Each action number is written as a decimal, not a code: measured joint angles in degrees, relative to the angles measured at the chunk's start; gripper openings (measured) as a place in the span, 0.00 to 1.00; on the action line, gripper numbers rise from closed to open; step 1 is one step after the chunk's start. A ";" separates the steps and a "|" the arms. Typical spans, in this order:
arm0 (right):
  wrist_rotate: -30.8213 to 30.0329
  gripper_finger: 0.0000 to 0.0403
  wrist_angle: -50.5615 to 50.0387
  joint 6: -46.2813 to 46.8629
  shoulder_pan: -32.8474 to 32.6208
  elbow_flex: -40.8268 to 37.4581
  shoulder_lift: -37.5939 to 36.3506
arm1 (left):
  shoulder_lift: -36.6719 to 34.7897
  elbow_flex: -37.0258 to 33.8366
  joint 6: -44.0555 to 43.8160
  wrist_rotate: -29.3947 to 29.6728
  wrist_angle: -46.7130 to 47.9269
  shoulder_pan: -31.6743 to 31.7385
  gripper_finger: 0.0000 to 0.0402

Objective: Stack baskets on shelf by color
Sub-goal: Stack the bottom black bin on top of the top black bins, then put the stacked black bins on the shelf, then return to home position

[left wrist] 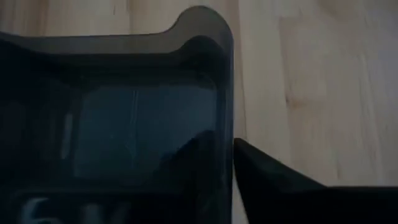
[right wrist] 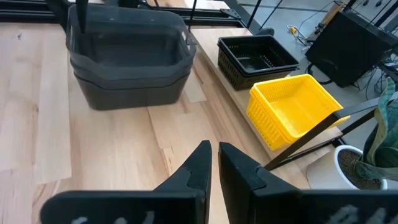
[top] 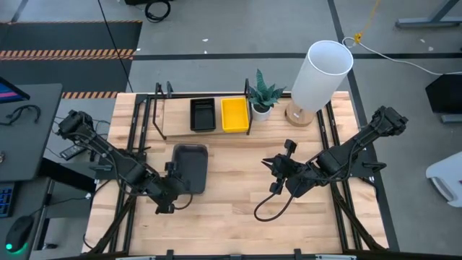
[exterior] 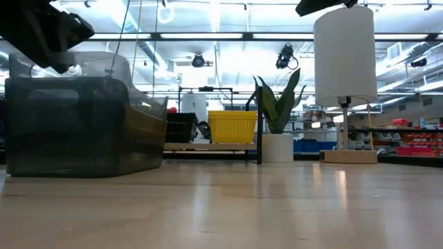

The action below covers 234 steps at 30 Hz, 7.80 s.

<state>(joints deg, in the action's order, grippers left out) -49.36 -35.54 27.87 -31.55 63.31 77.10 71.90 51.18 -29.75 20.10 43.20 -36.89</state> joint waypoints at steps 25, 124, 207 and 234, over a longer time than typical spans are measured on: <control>0.07 0.09 0.52 -0.63 0.07 0.00 0.02 | 14.12 0.07 -2.79 -3.15 -7.40 1.73 0.43; 1.10 0.09 2.52 -3.64 0.07 0.00 0.02 | -1.38 1.77 41.06 -1.37 11.59 49.12 0.27; 25.07 0.02 77.08 -15.97 18.62 -62.95 -48.28 | -61.48 -50.66 28.59 -11.17 -63.73 26.26 0.29; 25.05 0.04 76.99 -15.99 18.62 -62.95 -48.26 | -61.42 -50.71 12.38 -11.63 -62.69 26.26 0.29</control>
<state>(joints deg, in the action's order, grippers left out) -24.32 41.45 11.88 -12.93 0.36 28.84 10.48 0.47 -17.37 8.47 -19.49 -10.63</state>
